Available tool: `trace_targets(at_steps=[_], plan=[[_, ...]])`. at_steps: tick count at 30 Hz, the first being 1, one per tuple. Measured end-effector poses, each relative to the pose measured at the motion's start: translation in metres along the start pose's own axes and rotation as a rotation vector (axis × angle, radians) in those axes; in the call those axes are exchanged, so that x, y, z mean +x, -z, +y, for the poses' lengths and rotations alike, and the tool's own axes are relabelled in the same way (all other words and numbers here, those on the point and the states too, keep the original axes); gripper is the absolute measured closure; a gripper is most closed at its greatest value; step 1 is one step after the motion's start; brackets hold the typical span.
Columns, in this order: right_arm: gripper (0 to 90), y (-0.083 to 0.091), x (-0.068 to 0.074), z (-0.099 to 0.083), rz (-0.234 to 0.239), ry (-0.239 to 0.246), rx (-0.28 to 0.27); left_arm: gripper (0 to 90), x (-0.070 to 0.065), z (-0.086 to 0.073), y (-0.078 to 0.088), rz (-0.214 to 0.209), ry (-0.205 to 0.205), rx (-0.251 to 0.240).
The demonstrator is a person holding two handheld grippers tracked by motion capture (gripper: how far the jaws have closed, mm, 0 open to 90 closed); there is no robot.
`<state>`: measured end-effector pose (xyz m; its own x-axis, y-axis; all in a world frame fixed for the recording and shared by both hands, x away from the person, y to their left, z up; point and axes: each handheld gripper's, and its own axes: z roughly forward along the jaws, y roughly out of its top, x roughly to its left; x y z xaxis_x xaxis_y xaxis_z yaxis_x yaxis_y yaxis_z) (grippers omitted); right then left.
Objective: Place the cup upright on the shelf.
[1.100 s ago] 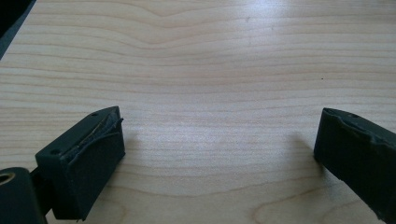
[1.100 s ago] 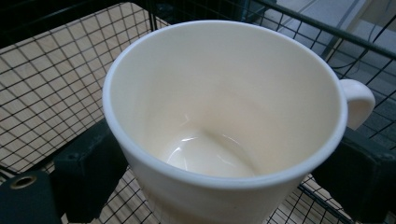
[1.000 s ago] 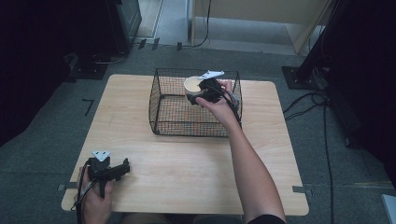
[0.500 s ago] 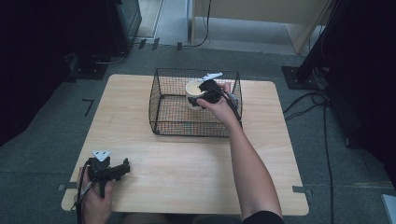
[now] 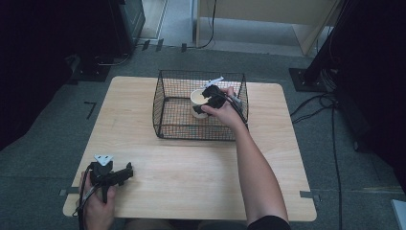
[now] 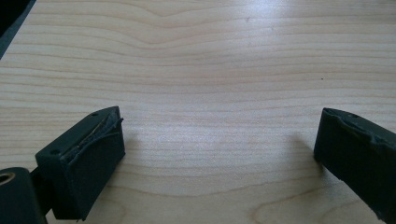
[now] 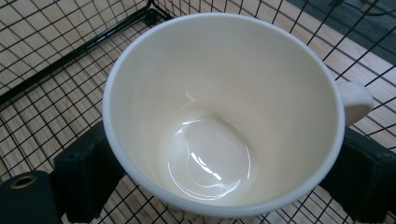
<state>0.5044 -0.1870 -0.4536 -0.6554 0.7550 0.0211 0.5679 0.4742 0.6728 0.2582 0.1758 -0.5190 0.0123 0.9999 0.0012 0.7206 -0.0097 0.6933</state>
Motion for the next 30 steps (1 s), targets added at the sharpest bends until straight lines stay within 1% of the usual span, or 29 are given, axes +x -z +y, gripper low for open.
trace_targets(at_steps=[1, 3, 6, 7, 8, 11, 12, 13, 14, 15, 17, 18, 19, 20, 22, 25, 26, 27, 28, 29, 30], plan=[[8.4, 0.0, 0.0, 0.0, 0.003, 0.009, 0.002, 1.9, 0.0, 0.0, 0.0, 0.0, 0.0, 0.0], [8.4, 0.0, 0.0, 0.0, 0.004, 0.012, 0.003, 1.9, 0.0, 0.0, 0.0, 0.0, -0.001, 0.001], [8.4, 0.0, 0.001, 0.0, 0.007, 0.018, 0.018, 1.9, 0.0, 0.0, 0.0, 0.0, 0.0, 0.0], [8.4, 0.0, 0.002, 0.001, 0.005, 0.029, 0.028, 1.9, 0.0, 0.0, 0.0, -0.001, 0.0, 0.0], [8.4, 0.0, 0.002, 0.001, 0.004, 0.03, 0.032, 1.9, 0.0, 0.0, 0.0, -0.001, 0.0, 0.0], [8.3, 0.002, 0.001, 0.001, -0.024, 0.018, 0.048, 1.9, 0.0, 0.0, 0.0, -0.001, 0.0, 0.0], [8.1, 0.003, 0.001, 0.001, -0.024, 0.017, 0.05, 1.9, 0.0, 0.0, 0.0, -0.001, 0.0, 0.0], [5.7, 0.003, 0.001, 0.001, -0.028, 0.023, 0.047, 1.8, 0.0, 0.0, 0.0, 0.0, 0.0, 0.0], [2.6, 0.005, 0.002, 0.002, -0.047, 0.028, 0.042, 1.9, 0.0, 0.0, 0.0, -0.001, 0.0, -0.001], [1.4, 0.006, 0.003, 0.003, -0.06, 0.027, 0.037, 1.9, 0.0, 0.0, 0.0, -0.001, -0.001, 0.001], [0.0, 0.011, 0.002, 0.005, -0.063, 0.027, 0.018, 1.9, 0.0, 0.0, 0.0, -0.001, -0.001, 0.001], [0.0, 0.011, 0.002, 0.005, -0.063, 0.027, 0.018, 1.9, 0.0, 0.0, 0.0, -0.001, -0.001, 0.001], [0.0, 0.015, 0.001, 0.006, -0.069, 0.033, -0.002, 1.9, 0.0, 0.0, 0.0, -0.001, -0.001, 0.001], [0.0, 0.017, 0.001, 0.007, -0.07, 0.032, -0.007, 1.9, 0.0, 0.0, 0.0, -0.001, -0.001, 0.001], [0.0, 0.02, 0.002, 0.007, -0.078, 0.045, -0.028, 1.9, 0.0, 0.0, 0.0, -0.001, -0.002, 0.002], [0.0, 0.024, 0.002, 0.008, -0.079, 0.05, -0.039, 1.9, 0.0, 0.0, 0.0, 0.0, -0.001, 0.001], [0.0, 0.029, 0.001, 0.01, -0.077, 0.047, -0.066, 1.9, 0.0, 0.0, 0.0, -0.001, -0.001, 0.001], [0.0, 0.029, 0.001, 0.01, -0.077, 0.047, -0.066, 1.9, 0.0, 0.0, 0.0, -0.001, -0.001, 0.001], [0.0, 0.036, 0.0, 0.013, -0.081, 0.043, -0.093, 1.9, 0.0, 0.0, 0.0, 0.0, -0.002, 0.003], [0.0, 0.036, 0.0, 0.013, -0.081, 0.043, -0.093, 1.9, 0.0, 0.0, 0.0, 0.0, -0.002, 0.003], [0.0, 0.04, 0.0, 0.015, -0.088, 0.045, -0.111, 1.9, 0.0, 0.0, 0.0, 0.001, 0.0, 0.0]])
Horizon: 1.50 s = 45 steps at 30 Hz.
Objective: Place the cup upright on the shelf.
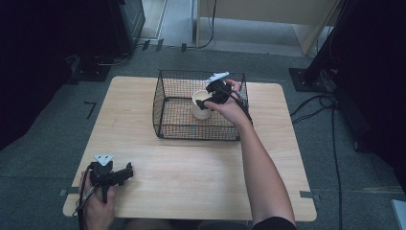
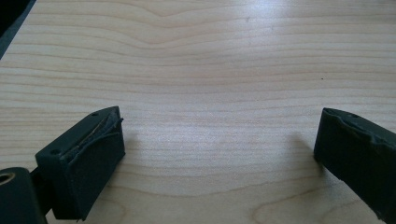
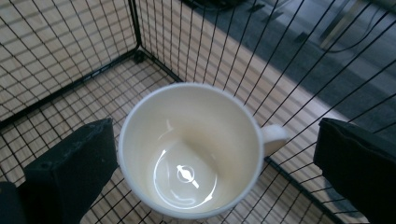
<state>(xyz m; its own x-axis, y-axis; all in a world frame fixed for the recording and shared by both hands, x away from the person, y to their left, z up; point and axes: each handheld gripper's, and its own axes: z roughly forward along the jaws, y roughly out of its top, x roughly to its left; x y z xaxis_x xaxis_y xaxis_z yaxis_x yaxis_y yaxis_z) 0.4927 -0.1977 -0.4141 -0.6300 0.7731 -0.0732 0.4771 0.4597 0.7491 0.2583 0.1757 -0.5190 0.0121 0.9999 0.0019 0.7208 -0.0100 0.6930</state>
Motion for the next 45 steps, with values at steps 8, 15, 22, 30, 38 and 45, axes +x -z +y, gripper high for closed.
trace_targets(at_steps=[8, 15, 22, 30, 38, 45], plan=[[1.3, 0.035, 0.008, 0.014, -0.027, 0.024, -0.059, 1.9, 0.0, 0.0, 0.0, -0.001, 0.0, 0.0], [2.9, 0.054, 0.018, 0.003, -0.004, 0.05, -0.057, 1.9, 0.0, 0.0, 0.0, 0.0, 0.001, 0.0], [1.2, 0.077, 0.028, -0.024, -0.001, 0.057, -0.044, 1.9, 0.0, 0.0, 0.0, 0.002, -0.003, 0.002], [0.0, 0.096, 0.038, -0.05, 0.024, 0.047, -0.032, 1.9, 0.0, 0.0, 0.0, 0.0, 0.0, 0.001], [0.0, 0.108, 0.049, -0.081, 0.025, 0.064, -0.013, 1.8, 0.0, 0.0, 0.0, 0.001, 0.0, 0.001], [0.0, 0.125, 0.051, -0.114, 0.012, 0.032, -0.016, 1.9, 0.0, 0.0, 0.0, 0.002, -0.002, 0.001]])
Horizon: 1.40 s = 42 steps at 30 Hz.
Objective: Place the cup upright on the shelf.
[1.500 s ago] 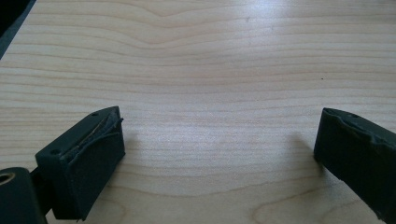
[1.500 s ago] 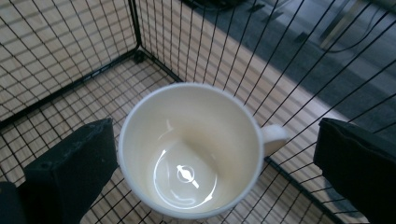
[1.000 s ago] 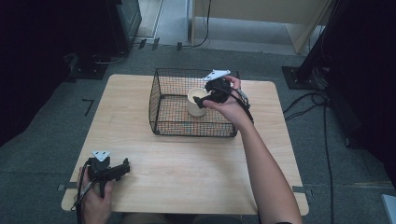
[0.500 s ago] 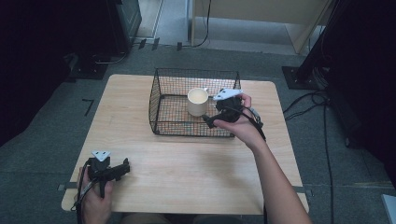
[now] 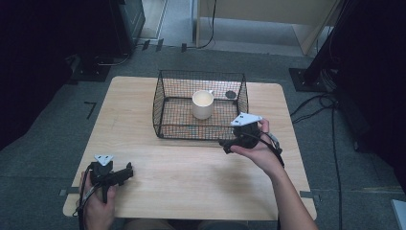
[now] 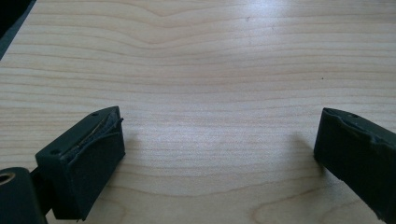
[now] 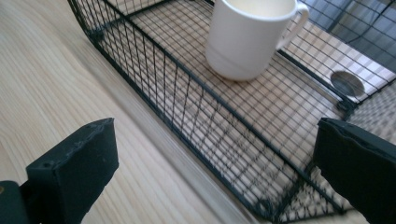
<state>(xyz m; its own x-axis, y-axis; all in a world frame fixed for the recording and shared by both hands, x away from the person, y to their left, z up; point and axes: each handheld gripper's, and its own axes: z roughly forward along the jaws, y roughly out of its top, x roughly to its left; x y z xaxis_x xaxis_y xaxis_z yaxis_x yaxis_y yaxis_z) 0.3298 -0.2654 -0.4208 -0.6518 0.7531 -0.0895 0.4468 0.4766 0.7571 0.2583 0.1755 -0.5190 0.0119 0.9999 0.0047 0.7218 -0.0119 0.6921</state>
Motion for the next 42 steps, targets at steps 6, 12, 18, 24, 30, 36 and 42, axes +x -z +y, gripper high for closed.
trace_targets(at_steps=[6, 12, 18, 24, 30, 36, 42], plan=[[0.0, 0.013, -0.003, -0.027, -0.03, -0.048, -0.014, 1.9, 0.0, 0.0, 0.0, 0.0, 0.0, -0.002], [0.0, 0.023, -0.005, -0.054, -0.057, -0.083, 0.007, 1.8, 0.0, 0.0, 0.0, 0.0, -0.002, 0.0], [0.0, 0.031, -0.006, -0.078, -0.076, -0.125, 0.014, 1.9, 0.0, 0.0, 0.0, 0.0, -0.004, 0.002], [0.0, 0.039, -0.01, -0.115, -0.106, -0.18, 0.042, 1.9, 0.0, 0.0, 0.0, 0.001, -0.004, 0.002], [0.0, 0.048, -0.014, -0.138, -0.135, -0.205, 0.066, 1.9, 0.0, 0.0, 0.0, 0.001, -0.004, 0.002], [0.0, 0.057, -0.019, -0.156, -0.163, -0.244, 0.074, 1.9, 0.0, 0.0, 0.0, 0.001, -0.004, 0.001], [0.0, 0.062, -0.022, -0.172, -0.195, -0.272, 0.088, 1.9, 0.0, 0.0, 0.0, 0.001, -0.005, 0.001]])
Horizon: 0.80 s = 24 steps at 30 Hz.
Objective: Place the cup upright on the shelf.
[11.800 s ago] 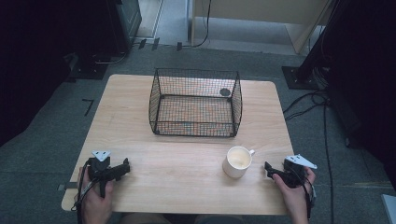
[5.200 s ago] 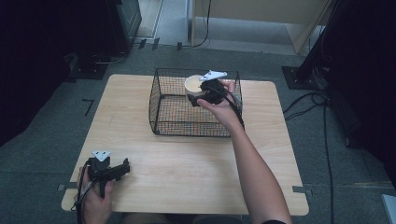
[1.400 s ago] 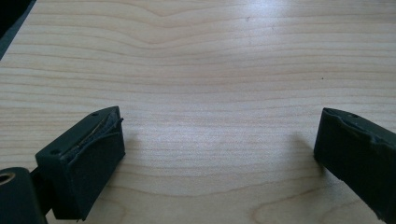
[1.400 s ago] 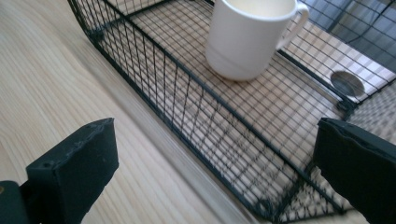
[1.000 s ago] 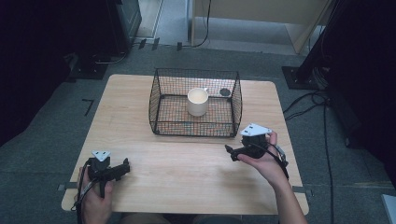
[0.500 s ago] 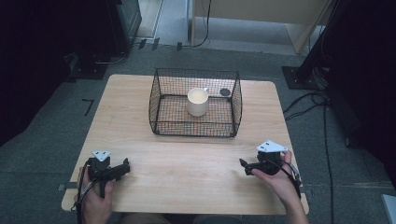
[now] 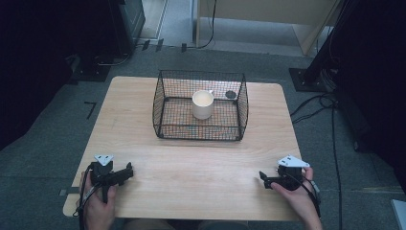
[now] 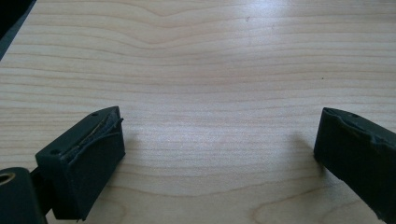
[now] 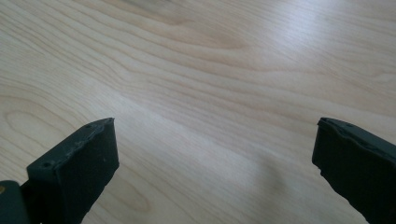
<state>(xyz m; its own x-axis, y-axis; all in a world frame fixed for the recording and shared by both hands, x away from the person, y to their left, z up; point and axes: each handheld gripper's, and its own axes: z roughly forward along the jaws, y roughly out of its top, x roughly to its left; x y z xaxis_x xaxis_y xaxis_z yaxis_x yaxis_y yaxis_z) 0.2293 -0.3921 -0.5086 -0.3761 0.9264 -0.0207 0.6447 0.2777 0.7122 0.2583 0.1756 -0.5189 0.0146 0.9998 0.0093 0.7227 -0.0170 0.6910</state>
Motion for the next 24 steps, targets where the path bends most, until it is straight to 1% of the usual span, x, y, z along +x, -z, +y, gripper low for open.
trace_targets(at_steps=[6, 9, 10, 14, 15, 16, 17, 18, 23, 24], plan=[[0.0, 0.006, -0.011, -0.014, -0.019, -0.044, 0.003, 1.9, 0.0, 0.0, 0.0, 0.0, 0.001, 0.0], [0.0, 0.007, -0.014, -0.018, -0.023, -0.054, 0.002, 1.9, 0.0, 0.0, 0.0, 0.0, 0.001, 0.0], [0.0, 0.009, -0.016, -0.022, -0.033, -0.061, 0.008, 1.9, 0.0, 0.0, 0.0, 0.0, 0.001, 0.0], [0.0, 0.01, -0.019, -0.028, -0.038, -0.07, 0.018, 1.9, 0.0, 0.0, 0.0, 0.0, 0.001, 0.0], [0.0, 0.011, -0.022, -0.032, -0.044, -0.083, 0.019, 1.9, 0.0, 0.0, 0.0, 0.0, 0.0, 0.001], [0.0, 0.011, -0.024, -0.034, -0.047, -0.095, 0.016, 1.8, 0.0, 0.0, 0.0, 0.0, 0.0, 0.001], [0.0, 0.011, -0.024, -0.034, -0.047, -0.095, 0.016, 1.8, 0.0, 0.0, 0.0, 0.0, 0.001, 0.0], [0.0, 0.013, -0.027, -0.037, -0.045, -0.112, 0.008, 1.9, 0.0, 0.0, 0.0, 0.0, 0.001, 0.0], [0.0, 0.018, -0.03, -0.044, -0.056, -0.123, 0.001, 1.8, 0.0, 0.0, 0.0, 0.0, 0.001, 0.0], [0.0, 0.02, -0.032, -0.046, -0.066, -0.133, 0.002, 1.8, 0.0, 0.0, 0.0, 0.0, 0.001, 0.0]])
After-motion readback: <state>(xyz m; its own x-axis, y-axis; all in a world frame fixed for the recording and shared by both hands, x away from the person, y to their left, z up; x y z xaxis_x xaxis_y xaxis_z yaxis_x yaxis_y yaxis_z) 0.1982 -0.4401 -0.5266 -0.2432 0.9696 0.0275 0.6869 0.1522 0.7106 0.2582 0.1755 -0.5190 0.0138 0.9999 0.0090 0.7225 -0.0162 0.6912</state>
